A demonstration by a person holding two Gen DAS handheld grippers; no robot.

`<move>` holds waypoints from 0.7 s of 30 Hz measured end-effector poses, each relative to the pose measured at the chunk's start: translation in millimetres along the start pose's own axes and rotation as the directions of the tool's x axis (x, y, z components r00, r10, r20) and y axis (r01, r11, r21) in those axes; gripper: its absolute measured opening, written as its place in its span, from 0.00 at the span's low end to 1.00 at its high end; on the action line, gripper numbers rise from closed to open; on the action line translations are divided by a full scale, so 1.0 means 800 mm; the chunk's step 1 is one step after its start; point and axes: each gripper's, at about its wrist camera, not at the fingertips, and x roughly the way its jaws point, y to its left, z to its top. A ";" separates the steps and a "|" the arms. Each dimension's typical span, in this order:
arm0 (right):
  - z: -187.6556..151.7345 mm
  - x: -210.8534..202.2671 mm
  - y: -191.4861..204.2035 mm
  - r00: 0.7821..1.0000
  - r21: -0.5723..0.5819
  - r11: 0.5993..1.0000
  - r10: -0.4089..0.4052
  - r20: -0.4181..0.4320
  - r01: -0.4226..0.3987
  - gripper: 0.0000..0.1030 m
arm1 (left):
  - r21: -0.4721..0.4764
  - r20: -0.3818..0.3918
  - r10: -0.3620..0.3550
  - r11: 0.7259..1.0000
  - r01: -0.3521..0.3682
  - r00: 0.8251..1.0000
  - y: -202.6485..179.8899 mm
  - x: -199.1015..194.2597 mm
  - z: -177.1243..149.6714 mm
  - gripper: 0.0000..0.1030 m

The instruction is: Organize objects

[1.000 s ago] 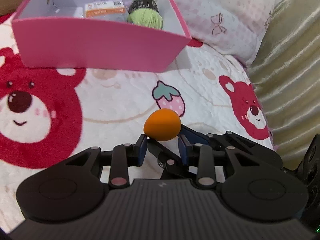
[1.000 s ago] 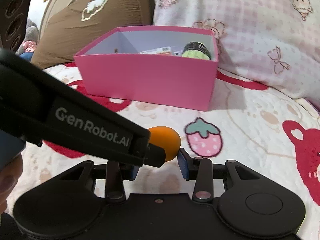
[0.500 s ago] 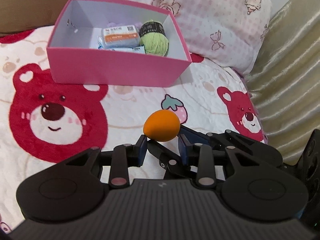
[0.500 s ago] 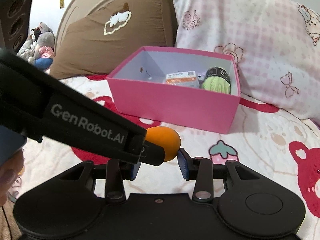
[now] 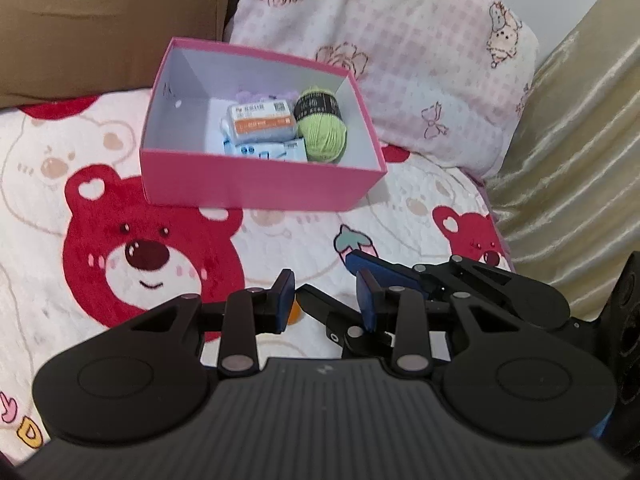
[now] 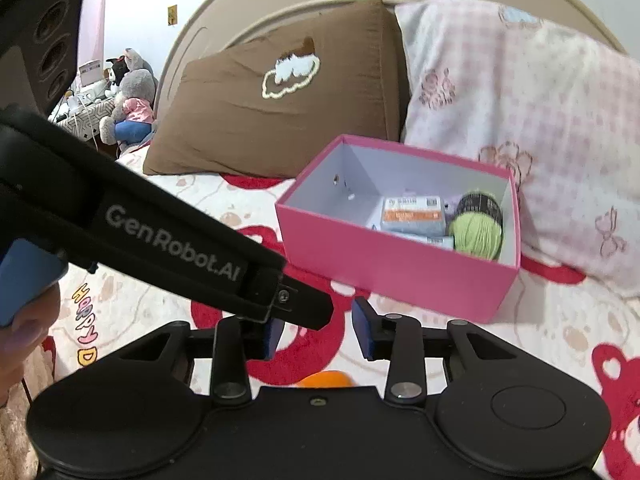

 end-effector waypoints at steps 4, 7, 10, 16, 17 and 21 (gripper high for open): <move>0.005 0.001 -0.009 0.999 0.003 1.000 0.031 0.007 -0.031 0.39 | -0.002 0.000 -0.018 1.000 0.018 1.000 0.010 0.002 0.007 0.32; -0.007 0.017 -0.030 0.996 0.058 0.995 0.083 -0.033 -0.081 0.39 | -0.003 -0.018 0.009 1.000 -0.009 1.000 0.026 0.024 0.004 0.32; -0.031 0.042 -0.045 0.994 0.098 0.992 0.081 -0.079 -0.073 0.40 | -0.023 -0.063 0.004 1.000 -0.005 0.998 0.046 0.059 -0.004 0.32; -0.065 0.075 -0.070 0.991 0.166 0.985 0.054 -0.125 -0.033 0.46 | -0.053 -0.109 -0.016 0.999 0.011 0.994 0.071 0.114 -0.026 0.32; -0.068 0.079 -0.072 0.990 0.170 0.985 0.056 -0.131 -0.033 0.46 | -0.052 -0.107 -0.018 0.999 0.012 0.994 0.072 0.119 -0.029 0.34; -0.086 0.093 -0.077 0.986 0.174 0.985 0.043 -0.160 -0.015 0.57 | -0.030 -0.094 -0.035 0.999 0.033 0.995 0.075 0.137 -0.035 0.38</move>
